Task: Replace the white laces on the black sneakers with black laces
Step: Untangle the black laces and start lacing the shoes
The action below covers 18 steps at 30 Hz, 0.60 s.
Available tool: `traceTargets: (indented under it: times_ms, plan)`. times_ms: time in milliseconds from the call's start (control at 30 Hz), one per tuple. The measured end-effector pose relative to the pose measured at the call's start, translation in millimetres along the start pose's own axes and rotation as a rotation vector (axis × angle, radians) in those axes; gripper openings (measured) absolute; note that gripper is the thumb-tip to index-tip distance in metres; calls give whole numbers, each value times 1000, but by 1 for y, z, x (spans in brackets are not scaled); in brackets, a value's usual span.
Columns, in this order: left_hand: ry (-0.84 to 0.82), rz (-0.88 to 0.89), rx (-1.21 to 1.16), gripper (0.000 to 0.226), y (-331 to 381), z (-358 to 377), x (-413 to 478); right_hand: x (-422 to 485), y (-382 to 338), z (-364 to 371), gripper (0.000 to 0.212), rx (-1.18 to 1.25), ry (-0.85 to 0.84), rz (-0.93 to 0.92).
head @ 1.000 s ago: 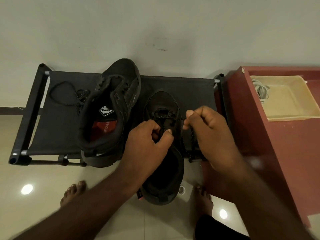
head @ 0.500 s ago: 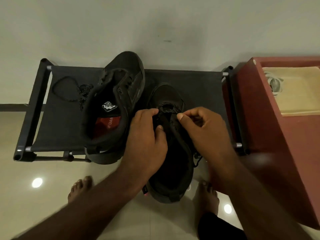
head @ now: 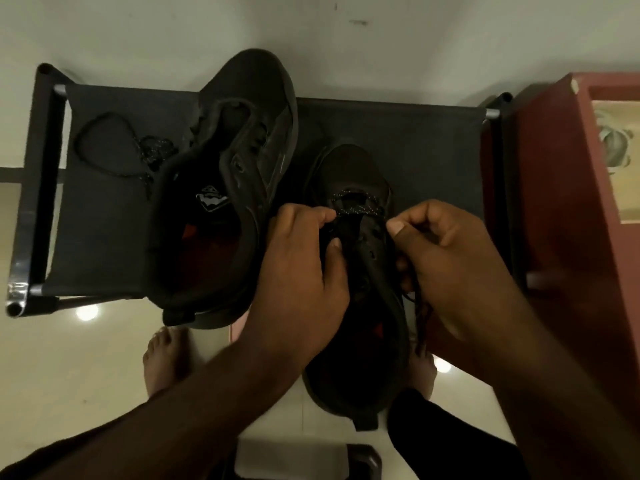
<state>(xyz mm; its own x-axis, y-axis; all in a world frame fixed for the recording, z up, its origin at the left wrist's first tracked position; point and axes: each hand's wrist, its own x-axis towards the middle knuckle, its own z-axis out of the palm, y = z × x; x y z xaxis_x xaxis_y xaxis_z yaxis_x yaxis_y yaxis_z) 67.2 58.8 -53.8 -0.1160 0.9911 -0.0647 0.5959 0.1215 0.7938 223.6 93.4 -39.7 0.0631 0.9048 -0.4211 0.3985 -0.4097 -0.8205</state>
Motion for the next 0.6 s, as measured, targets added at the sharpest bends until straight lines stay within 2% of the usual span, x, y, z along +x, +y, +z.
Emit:
traceTargets:
  times_ms: [100,233,333,467,533,600]
  plan:
    - [-19,-31,52,27,5,-5,2,2,-9,1,14,-31,-35,82]
    - [-16,-98,181,20,18,-7,0,-4,-20,4,14,-129,19,100]
    - [-37,-191,248,20,27,-6,8,-6,-25,8,16,-178,50,58]
    - [-91,-216,350,26,27,-2,18,0,-21,5,20,-199,24,-15]
    - [-119,-232,335,26,27,-3,23,2,-16,2,21,-181,11,-43]
    - [-138,-294,183,22,27,-10,26,-4,-11,0,19,-187,17,-76]
